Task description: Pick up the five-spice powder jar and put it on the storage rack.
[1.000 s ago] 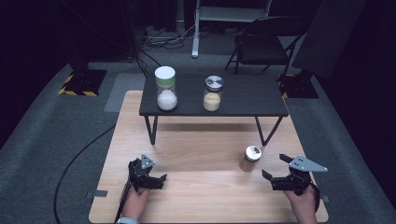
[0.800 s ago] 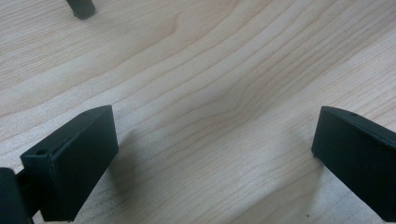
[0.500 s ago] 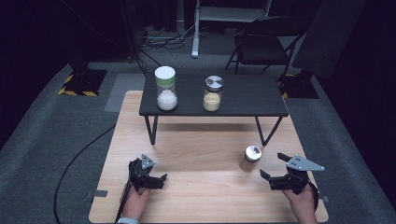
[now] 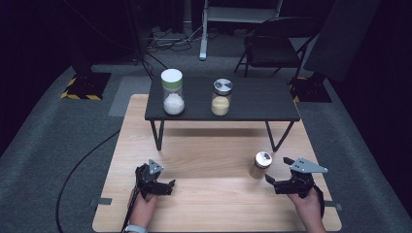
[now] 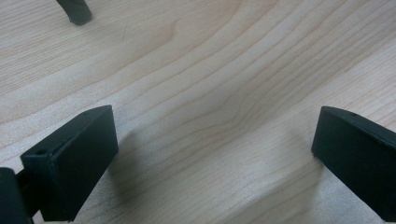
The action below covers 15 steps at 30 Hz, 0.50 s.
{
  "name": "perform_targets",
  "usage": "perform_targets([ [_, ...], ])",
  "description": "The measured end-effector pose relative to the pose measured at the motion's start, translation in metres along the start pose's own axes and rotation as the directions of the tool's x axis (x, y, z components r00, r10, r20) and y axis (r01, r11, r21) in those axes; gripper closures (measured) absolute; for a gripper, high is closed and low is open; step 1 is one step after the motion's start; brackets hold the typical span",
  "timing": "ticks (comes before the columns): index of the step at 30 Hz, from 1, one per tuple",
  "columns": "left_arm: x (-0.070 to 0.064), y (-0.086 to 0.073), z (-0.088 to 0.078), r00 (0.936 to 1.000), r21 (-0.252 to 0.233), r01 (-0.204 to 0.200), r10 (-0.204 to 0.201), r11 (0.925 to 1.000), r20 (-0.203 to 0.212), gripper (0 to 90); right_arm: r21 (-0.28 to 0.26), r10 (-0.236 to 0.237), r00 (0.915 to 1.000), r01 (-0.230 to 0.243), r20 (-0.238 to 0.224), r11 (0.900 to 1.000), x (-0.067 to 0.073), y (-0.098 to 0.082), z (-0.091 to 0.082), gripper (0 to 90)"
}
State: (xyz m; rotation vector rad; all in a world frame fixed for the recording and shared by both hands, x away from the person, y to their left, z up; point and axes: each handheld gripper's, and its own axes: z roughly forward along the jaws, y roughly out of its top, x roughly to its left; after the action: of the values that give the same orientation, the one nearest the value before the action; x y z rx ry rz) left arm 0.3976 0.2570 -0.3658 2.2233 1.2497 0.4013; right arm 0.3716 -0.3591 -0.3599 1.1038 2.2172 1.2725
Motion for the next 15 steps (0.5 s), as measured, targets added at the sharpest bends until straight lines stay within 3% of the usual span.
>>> perform_targets([
  [5,0.0,0.0,0.0,1.0,0.0,0.001,-0.001,1.0,-0.001,0.3,0.032,0.024,0.9996,-0.023,-0.016,0.999,-0.001,0.007,0.01,0.0],
  [15,0.0,0.0,0.0,1.0,0.0,-0.001,0.001,1.0,0.002,0.3,0.029,-0.006,1.0,0.006,-0.005,1.0,0.005,0.012,0.029,0.3],
])
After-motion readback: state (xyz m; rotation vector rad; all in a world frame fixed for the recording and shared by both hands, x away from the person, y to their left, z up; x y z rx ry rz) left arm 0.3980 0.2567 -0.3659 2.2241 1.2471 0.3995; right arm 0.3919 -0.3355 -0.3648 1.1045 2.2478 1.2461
